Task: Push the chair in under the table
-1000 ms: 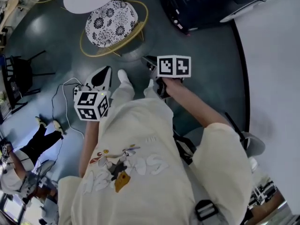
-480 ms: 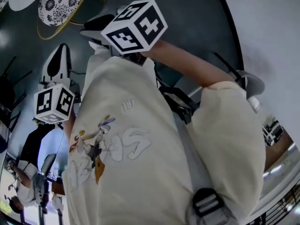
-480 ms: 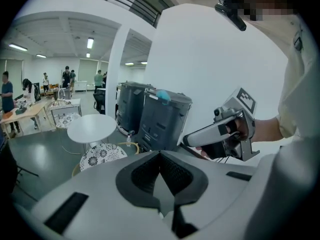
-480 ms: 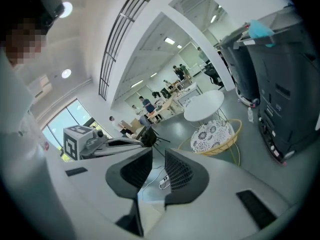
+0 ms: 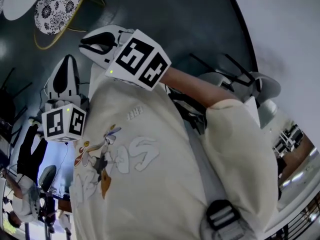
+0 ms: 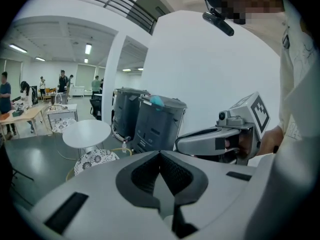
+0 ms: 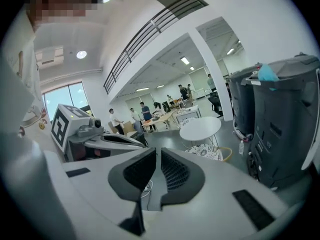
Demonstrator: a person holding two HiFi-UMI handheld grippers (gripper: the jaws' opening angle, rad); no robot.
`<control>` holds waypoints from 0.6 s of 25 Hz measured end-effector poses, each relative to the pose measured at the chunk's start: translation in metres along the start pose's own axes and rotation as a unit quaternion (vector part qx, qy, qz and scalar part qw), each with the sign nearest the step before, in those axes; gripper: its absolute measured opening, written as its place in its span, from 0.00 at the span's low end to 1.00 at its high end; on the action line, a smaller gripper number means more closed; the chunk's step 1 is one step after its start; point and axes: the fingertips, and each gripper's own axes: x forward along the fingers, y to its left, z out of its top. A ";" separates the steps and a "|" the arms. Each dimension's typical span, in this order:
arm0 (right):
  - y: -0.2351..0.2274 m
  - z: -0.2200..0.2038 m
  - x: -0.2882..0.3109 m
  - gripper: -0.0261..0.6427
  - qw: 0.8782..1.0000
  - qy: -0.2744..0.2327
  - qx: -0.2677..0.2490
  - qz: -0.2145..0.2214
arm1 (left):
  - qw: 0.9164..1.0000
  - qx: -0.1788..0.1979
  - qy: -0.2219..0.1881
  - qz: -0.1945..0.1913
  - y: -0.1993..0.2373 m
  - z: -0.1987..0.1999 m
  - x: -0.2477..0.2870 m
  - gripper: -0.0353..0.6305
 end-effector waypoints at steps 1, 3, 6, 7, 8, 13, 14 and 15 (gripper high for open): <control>0.002 0.001 -0.001 0.09 1.000 -0.001 -0.015 0.000 | 1.000 0.003 0.000 -0.002 -0.003 0.000 0.000 0.07; 0.006 0.006 -0.001 0.09 0.999 -0.005 -0.042 0.002 | 1.000 0.010 -0.003 -0.003 -0.005 0.002 0.001 0.07; 0.011 0.007 -0.008 0.05 0.998 -0.012 -0.054 0.000 | 1.000 0.014 -0.005 -0.002 -0.011 0.002 -0.001 0.07; 0.013 0.005 -0.011 0.05 0.998 -0.014 -0.058 -0.001 | 1.000 0.014 -0.006 0.001 -0.014 0.001 -0.003 0.07; 0.016 0.002 -0.014 0.05 0.998 -0.016 -0.063 0.000 | 1.000 0.015 -0.009 0.004 -0.017 0.000 -0.004 0.07; 0.022 -0.012 -0.023 0.05 0.997 -0.016 -0.077 0.020 | 1.000 0.007 -0.022 0.021 -0.029 -0.010 -0.006 0.07; 0.023 -0.016 -0.025 0.05 0.997 -0.015 -0.075 0.019 | 1.000 0.004 -0.019 0.019 -0.032 -0.014 -0.005 0.07; 0.024 -0.018 -0.027 0.05 0.997 -0.014 -0.071 0.019 | 1.000 0.002 -0.016 0.017 -0.035 -0.017 -0.005 0.07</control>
